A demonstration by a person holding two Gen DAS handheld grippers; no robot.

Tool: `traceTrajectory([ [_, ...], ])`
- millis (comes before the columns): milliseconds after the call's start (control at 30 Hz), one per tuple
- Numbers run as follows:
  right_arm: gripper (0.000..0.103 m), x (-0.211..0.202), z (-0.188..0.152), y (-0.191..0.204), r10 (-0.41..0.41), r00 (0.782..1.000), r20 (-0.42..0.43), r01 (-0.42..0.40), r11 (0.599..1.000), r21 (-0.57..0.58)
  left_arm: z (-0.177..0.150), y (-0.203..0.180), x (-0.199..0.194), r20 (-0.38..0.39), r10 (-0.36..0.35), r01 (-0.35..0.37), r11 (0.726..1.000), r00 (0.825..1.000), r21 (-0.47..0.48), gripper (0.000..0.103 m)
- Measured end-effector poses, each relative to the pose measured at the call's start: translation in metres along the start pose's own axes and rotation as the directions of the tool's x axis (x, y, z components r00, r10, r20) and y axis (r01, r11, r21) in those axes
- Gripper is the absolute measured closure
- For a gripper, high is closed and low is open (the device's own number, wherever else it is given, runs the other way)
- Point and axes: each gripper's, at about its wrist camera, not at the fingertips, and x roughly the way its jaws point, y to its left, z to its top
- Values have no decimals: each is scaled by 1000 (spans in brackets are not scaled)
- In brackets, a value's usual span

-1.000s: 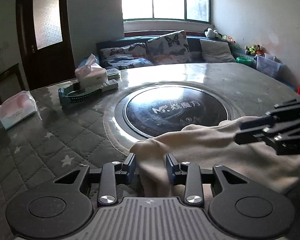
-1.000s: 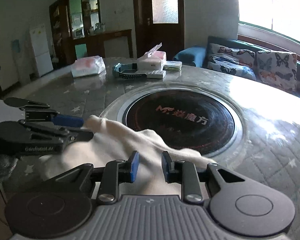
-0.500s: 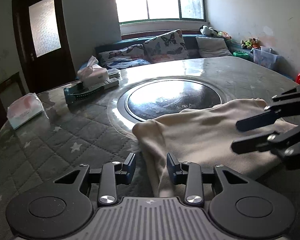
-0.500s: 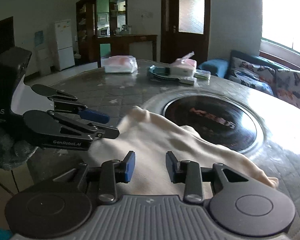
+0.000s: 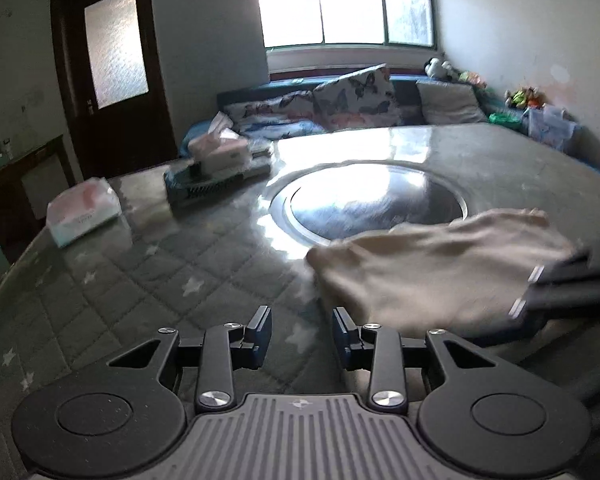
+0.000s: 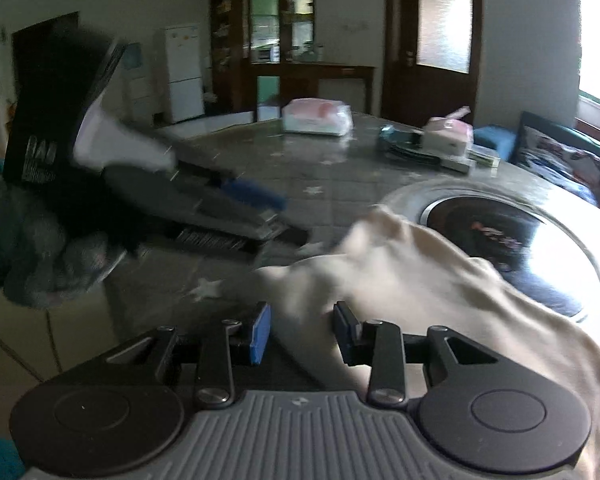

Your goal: Fold clothes

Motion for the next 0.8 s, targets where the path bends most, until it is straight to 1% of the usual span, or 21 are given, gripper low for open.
traceTrajectory([
  [100,69,-3,-3,7,15,1000,5,-14,1000,-11,7,-12,0,18,-33,32,999,999,17,66],
  [200,69,-20,-5,2,3,999,33,-4,999,34,12,-23,6,19,-48,47,998,999,34,66],
  [300,69,-43,-12,-9,-59,997,53,55,995,80,12,-29,14,7,-58,58,998,998,38,66],
  [367,69,-56,-21,-21,-109,993,51,102,987,127,8,-35,17,-2,-58,58,997,998,57,66],
  [467,69,-74,-35,-38,-183,982,42,171,965,198,2,-43,20,-14,-54,55,995,998,86,66],
  [600,69,-91,-61,-62,-271,963,3,258,921,293,-3,-44,20,-19,-44,45,994,999,96,66],
  [767,71,-111,-91,-82,-304,952,-26,289,870,399,-5,-41,21,-24,-44,45,996,999,79,66],
  [800,71,-113,-90,-83,-307,951,-21,289,870,400,-5,-41,21,-24,-43,45,996,999,79,66],
])
